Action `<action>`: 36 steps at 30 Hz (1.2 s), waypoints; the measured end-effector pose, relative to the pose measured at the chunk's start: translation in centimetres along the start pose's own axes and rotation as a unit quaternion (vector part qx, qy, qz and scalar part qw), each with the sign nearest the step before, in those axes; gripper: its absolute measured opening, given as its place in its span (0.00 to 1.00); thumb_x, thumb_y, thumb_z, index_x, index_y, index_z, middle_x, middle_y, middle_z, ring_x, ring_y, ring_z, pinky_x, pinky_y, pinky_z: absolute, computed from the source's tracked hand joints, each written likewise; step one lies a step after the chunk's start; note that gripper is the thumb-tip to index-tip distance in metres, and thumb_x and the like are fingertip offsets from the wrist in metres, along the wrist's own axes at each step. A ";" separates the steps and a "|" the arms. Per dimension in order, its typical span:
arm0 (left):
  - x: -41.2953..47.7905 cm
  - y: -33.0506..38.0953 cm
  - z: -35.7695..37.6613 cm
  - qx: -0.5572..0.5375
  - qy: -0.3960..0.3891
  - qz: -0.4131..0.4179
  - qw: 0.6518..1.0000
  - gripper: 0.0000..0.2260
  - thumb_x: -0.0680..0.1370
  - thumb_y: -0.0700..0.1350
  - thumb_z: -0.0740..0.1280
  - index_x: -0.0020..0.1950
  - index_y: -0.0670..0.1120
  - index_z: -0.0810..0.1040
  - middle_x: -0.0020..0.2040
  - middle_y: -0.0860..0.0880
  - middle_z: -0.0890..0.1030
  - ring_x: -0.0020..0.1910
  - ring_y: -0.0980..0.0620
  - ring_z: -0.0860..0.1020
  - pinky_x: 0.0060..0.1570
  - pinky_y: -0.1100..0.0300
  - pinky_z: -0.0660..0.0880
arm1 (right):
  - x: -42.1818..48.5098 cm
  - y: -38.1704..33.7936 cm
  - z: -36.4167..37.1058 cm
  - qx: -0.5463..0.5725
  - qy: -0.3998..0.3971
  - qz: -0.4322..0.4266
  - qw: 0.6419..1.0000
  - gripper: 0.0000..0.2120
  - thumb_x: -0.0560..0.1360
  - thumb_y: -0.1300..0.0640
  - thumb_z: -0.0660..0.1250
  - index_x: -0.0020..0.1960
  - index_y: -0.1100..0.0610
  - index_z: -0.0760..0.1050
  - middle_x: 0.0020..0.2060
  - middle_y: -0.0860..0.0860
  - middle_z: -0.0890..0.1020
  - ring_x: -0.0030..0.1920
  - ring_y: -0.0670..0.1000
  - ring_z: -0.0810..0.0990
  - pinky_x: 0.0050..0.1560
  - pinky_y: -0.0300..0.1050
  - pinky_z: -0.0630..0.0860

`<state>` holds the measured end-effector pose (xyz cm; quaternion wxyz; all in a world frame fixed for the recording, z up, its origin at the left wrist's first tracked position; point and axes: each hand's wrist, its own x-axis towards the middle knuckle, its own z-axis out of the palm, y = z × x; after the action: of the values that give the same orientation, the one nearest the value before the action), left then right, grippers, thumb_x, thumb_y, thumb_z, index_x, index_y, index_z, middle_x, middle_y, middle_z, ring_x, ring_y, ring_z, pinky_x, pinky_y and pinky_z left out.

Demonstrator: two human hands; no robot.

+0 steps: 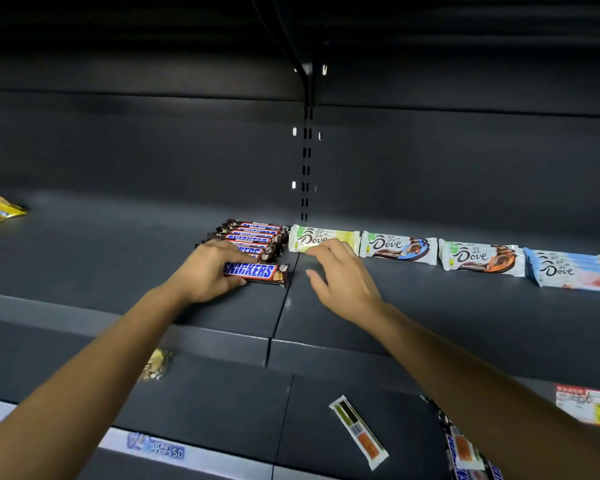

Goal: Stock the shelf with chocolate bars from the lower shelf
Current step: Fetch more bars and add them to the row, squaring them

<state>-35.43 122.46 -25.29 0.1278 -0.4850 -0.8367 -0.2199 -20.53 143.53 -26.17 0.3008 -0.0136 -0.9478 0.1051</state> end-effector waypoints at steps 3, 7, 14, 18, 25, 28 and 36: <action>-0.4 -0.9 0.0 0.009 0.022 -0.018 1.000 0.18 0.65 0.39 0.76 0.54 0.48 0.83 0.52 0.46 0.81 0.53 0.45 0.77 0.57 0.61 0.66 | 0.6 -0.5 0.5 -0.010 -0.010 -0.003 1.000 0.15 0.75 0.56 0.64 0.61 0.58 0.73 0.55 0.52 0.74 0.56 0.54 0.71 0.57 0.47 0.70; -0.4 -1.6 0.1 0.015 0.055 -0.040 0.998 0.18 0.65 0.37 0.76 0.54 0.47 0.83 0.53 0.46 0.81 0.54 0.43 0.75 0.56 0.60 0.65 | 1.4 -1.3 1.3 -0.022 -0.020 -0.010 1.000 0.16 0.75 0.56 0.65 0.62 0.58 0.73 0.56 0.53 0.75 0.57 0.54 0.71 0.58 0.47 0.68; -0.4 -2.7 1.0 0.002 0.058 -0.057 0.997 0.18 0.66 0.37 0.76 0.55 0.47 0.83 0.54 0.46 0.81 0.56 0.43 0.74 0.57 0.57 0.67 | 2.9 -3.4 3.0 -0.032 -0.076 -0.005 0.997 0.19 0.76 0.54 0.64 0.65 0.56 0.71 0.58 0.52 0.75 0.59 0.54 0.69 0.61 0.48 0.68; -0.2 -3.0 1.3 -0.013 0.065 -0.066 0.996 0.18 0.66 0.36 0.74 0.54 0.48 0.83 0.54 0.46 0.80 0.56 0.44 0.74 0.56 0.60 0.65 | 3.9 -4.7 3.9 -0.015 -0.105 0.015 0.994 0.21 0.75 0.53 0.66 0.67 0.55 0.70 0.59 0.53 0.73 0.60 0.54 0.70 0.61 0.48 0.69; -0.4 -3.0 0.8 -0.087 0.137 -0.171 0.972 0.17 0.66 0.33 0.67 0.52 0.46 0.82 0.56 0.45 0.78 0.58 0.46 0.72 0.56 0.67 0.62 | 4.5 -5.9 5.4 0.005 -0.096 0.069 0.993 0.17 0.75 0.52 0.66 0.62 0.56 0.72 0.58 0.54 0.71 0.55 0.55 0.75 0.51 0.46 0.73; -0.4 -3.4 0.5 -0.102 0.159 -0.260 0.947 0.19 0.68 0.34 0.68 0.57 0.46 0.79 0.56 0.43 0.77 0.58 0.45 0.74 0.58 0.62 0.66 | 4.3 -6.0 5.5 0.012 -0.086 0.071 0.994 0.16 0.76 0.53 0.66 0.62 0.56 0.73 0.58 0.53 0.70 0.52 0.55 0.75 0.49 0.45 0.72; -0.3 -3.1 0.3 -0.177 0.136 -0.350 0.910 0.15 0.72 0.36 0.66 0.56 0.47 0.79 0.55 0.47 0.82 0.51 0.51 0.76 0.53 0.66 0.67 | 4.3 -6.1 5.8 0.010 -0.079 0.069 0.994 0.16 0.75 0.53 0.67 0.61 0.57 0.73 0.57 0.54 0.70 0.51 0.54 0.75 0.49 0.44 0.72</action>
<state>-38.03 121.03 -26.42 0.0676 -0.1413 -0.8747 -0.4587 -27.13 136.86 -27.10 0.2166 -0.0677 -0.9644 0.1353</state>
